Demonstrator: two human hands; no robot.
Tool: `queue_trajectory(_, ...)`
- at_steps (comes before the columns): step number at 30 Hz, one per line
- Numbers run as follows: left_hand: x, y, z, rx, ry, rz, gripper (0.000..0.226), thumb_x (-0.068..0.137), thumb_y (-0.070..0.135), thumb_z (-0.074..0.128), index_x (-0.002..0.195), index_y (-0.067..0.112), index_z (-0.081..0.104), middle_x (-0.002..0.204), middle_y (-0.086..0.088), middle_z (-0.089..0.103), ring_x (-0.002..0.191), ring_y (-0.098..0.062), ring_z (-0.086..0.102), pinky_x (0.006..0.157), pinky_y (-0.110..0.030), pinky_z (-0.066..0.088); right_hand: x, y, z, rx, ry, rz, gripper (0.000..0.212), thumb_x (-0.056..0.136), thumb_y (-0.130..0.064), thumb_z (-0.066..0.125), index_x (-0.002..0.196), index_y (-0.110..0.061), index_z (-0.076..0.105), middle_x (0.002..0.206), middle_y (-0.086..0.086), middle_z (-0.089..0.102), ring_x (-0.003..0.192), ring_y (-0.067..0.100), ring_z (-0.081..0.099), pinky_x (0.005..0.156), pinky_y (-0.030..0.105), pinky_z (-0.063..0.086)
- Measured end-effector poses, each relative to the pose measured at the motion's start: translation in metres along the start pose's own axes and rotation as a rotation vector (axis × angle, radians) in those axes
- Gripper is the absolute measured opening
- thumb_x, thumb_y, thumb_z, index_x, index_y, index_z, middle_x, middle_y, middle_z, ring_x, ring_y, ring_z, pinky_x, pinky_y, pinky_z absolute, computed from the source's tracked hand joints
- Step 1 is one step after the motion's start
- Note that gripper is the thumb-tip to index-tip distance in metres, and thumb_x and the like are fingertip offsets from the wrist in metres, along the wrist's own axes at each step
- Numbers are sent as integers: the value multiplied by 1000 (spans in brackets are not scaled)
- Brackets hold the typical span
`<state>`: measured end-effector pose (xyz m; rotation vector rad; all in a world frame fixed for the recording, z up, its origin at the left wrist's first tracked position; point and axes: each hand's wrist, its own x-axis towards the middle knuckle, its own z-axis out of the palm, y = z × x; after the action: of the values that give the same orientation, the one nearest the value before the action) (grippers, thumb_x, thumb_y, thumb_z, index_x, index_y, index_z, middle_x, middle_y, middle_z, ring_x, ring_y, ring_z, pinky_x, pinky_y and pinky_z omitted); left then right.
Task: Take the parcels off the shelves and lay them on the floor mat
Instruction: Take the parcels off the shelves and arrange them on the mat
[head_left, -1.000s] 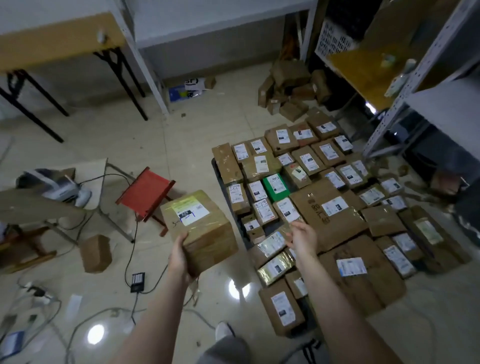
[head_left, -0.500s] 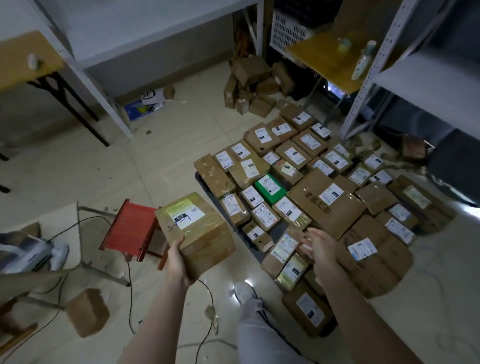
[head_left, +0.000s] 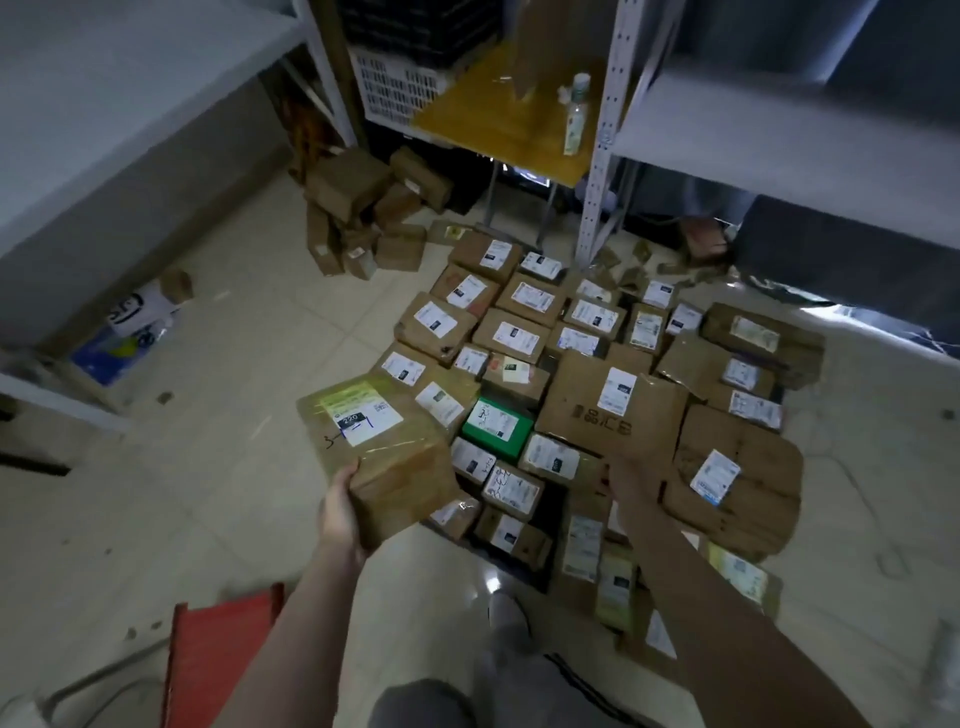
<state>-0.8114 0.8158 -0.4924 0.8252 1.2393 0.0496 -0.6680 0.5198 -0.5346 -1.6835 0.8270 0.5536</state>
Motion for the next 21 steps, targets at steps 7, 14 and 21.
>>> queue_trajectory(7,88,48,75,205,-113,-30,63,79,55,64,130,19,57,116,-14,68,100,-33,67,69,-43,59,23,-22,29,248,131,-74,20,99,0,50,85,-6,65,84,13,60,71,27,55,66,39,47)
queue_trajectory(14,178,35,115,352,-284,-112,71,78,56,70,138,24,51,131,-15,60,118,-42,58,100,-60,47,57,17,53,223,305,25,7,96,-9,58,99,-6,64,106,20,67,103,39,64,94,53,53)
queue_trajectory(21,266,6,108,470,-234,-26,63,83,42,70,137,16,52,127,-13,63,112,-37,62,97,-55,51,110,82,93,166,269,61,18,99,-12,54,111,-5,67,110,15,68,100,34,67,90,48,57)
